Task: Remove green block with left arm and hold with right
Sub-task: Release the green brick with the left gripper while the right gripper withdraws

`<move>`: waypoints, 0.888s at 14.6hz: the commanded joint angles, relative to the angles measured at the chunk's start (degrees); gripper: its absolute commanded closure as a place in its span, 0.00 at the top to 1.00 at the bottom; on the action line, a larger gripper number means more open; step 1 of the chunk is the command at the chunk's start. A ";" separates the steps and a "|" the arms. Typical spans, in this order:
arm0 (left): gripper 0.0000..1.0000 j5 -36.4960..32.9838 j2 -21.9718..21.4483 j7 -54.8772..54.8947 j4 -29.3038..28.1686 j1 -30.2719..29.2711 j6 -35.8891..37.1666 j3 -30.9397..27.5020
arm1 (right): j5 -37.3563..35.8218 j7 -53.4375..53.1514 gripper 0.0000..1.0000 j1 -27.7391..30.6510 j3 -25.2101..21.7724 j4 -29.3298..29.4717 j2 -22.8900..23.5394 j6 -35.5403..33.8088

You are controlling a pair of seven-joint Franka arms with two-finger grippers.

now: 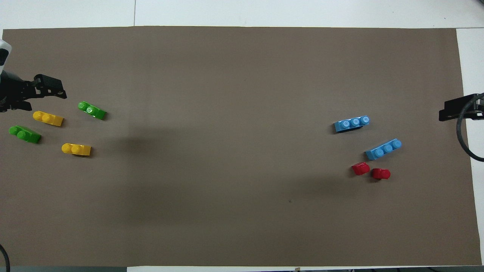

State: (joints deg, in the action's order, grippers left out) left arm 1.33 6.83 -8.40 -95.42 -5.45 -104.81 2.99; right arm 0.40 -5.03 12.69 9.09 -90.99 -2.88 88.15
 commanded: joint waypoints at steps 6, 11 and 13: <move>1.00 0.26 -8.58 8.22 -0.29 2.89 10.05 0.96 | -0.23 -1.82 1.00 0.15 0.22 0.64 0.86 -1.40; 1.00 -1.23 -10.17 8.57 -0.64 3.51 11.99 1.31 | -0.31 -2.26 1.00 0.06 0.31 0.55 0.86 -1.49; 1.00 -3.61 -10.17 9.28 -0.64 4.65 12.17 1.31 | -0.31 -2.26 1.00 0.06 0.31 0.55 0.86 -1.58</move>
State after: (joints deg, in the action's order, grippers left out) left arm -0.12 -2.28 -0.29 -95.29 -2.13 -93.63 4.51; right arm 0.40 -6.14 12.65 9.09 -91.00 -2.28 87.74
